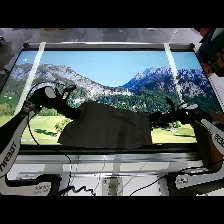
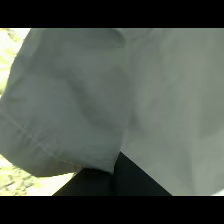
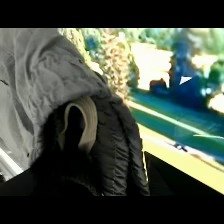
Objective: Fold the clothes and pants, and hang the long-sleeved shirts on hangers.
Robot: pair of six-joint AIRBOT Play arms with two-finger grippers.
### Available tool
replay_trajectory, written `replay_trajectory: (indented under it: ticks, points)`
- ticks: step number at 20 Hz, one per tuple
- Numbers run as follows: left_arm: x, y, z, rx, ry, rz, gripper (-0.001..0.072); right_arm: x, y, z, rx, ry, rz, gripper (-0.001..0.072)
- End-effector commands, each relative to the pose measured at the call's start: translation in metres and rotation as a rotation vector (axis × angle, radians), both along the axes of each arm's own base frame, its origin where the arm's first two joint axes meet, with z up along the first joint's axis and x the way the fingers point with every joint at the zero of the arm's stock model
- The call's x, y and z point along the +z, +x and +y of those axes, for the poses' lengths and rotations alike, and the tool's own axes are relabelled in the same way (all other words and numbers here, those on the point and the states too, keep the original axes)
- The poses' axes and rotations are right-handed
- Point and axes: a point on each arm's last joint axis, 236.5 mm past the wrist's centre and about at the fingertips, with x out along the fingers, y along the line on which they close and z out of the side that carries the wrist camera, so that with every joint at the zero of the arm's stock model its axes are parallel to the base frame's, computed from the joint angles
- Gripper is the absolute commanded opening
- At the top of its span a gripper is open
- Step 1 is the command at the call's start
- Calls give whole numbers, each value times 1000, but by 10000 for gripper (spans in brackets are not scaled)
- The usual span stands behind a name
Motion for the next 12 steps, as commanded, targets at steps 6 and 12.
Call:
replay_trajectory:
  ticks: [6,12]
  points:
    - [-7,1,27,-40,120,-16,5,35,-3,-34,31,63,12,616]
    - [-5,1,22,-31,94,-14,5,47,-13,-7,105,130,37,624]
